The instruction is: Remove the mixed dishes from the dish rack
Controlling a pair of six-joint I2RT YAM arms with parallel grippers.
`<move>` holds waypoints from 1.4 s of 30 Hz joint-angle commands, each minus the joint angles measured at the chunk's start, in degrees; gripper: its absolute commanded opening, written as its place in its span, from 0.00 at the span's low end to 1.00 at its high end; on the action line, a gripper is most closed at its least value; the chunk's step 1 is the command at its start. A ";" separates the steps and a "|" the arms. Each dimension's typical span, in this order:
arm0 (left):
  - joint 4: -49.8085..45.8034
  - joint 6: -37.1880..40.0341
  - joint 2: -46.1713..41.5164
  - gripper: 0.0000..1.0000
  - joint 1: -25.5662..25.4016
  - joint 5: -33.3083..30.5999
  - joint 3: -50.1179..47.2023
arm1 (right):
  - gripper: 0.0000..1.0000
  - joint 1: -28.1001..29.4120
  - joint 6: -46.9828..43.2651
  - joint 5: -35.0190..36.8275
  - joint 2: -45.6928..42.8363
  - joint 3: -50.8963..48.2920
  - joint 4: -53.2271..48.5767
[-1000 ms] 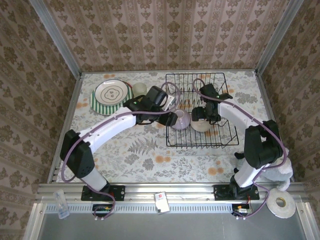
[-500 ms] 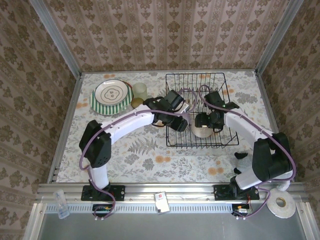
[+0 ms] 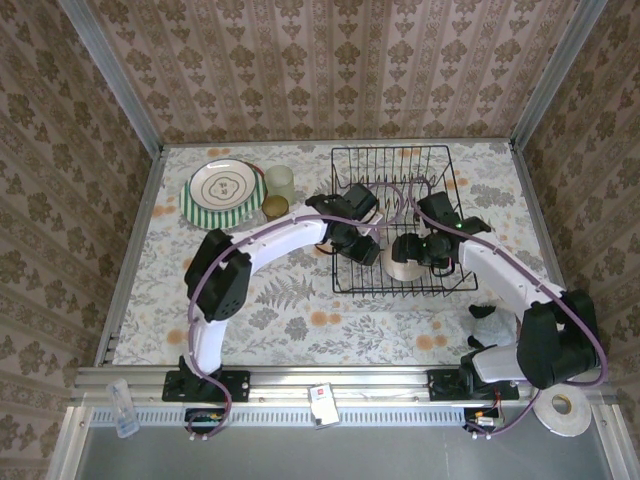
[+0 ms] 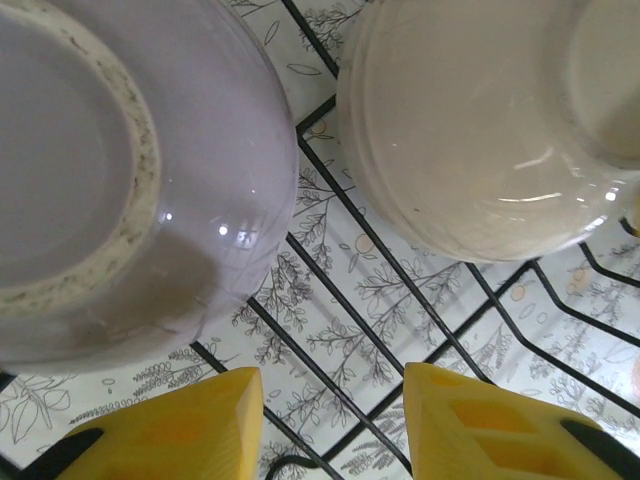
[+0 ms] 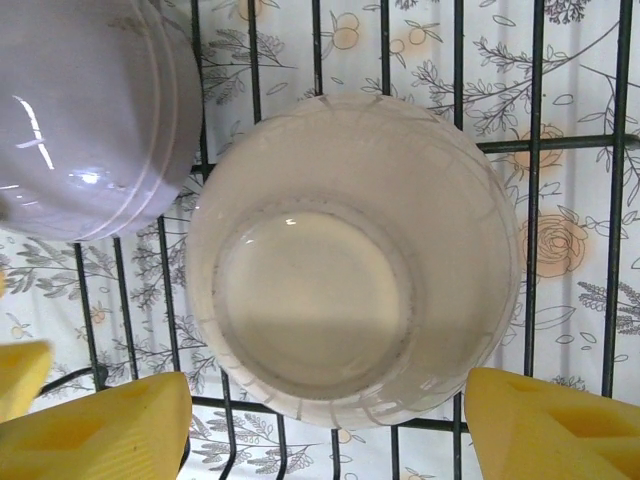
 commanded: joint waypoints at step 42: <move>10.09 -5.01 -13.48 1.00 2.52 -6.41 -5.04 | 0.76 -12.01 1.72 -16.75 -1.98 -8.20 12.23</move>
